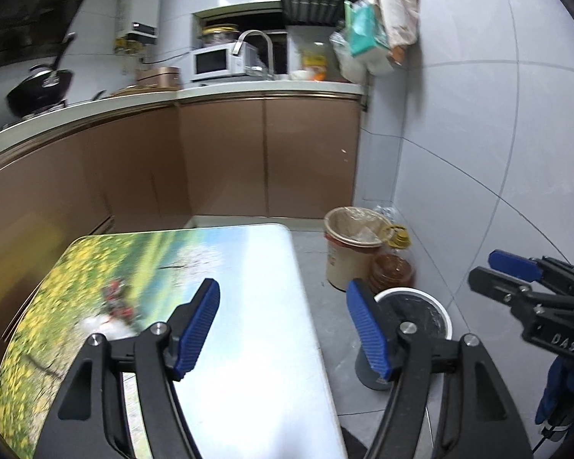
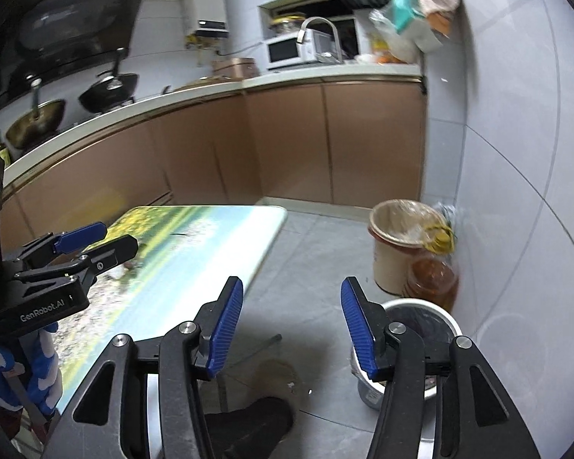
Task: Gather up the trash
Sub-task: 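Move both open tools back over the table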
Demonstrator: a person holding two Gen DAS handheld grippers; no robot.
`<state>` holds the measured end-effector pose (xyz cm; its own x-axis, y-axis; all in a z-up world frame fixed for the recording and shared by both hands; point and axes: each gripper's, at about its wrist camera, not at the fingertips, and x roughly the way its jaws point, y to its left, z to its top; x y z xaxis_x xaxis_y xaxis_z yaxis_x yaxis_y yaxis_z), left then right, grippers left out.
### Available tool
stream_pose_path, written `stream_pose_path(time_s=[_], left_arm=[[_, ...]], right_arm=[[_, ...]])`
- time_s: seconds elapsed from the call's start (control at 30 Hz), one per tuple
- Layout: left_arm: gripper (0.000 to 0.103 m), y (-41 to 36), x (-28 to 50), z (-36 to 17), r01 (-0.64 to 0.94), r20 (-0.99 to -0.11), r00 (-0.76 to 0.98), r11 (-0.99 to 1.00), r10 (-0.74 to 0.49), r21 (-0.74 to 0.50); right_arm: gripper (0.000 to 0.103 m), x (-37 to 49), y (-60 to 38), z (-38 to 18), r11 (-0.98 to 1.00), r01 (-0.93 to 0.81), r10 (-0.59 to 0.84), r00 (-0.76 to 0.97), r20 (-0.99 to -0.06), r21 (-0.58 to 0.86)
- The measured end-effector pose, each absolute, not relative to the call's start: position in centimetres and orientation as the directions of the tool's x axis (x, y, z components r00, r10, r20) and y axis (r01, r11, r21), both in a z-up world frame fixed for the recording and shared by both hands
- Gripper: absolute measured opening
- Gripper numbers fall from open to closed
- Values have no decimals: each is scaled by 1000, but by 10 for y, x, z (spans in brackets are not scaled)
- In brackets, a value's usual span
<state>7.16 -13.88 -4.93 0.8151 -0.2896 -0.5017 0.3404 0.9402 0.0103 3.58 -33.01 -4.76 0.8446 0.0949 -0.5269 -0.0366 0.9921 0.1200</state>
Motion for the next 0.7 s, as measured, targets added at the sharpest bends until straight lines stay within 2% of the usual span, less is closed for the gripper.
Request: stream_pose_path(time_s=[0.7], left_arm=[[70,-27,46,-50,144,-479,866,989,-140,-28]], right_arm=[[55,29,-245,-19,978,-205,195,838,-509,38]])
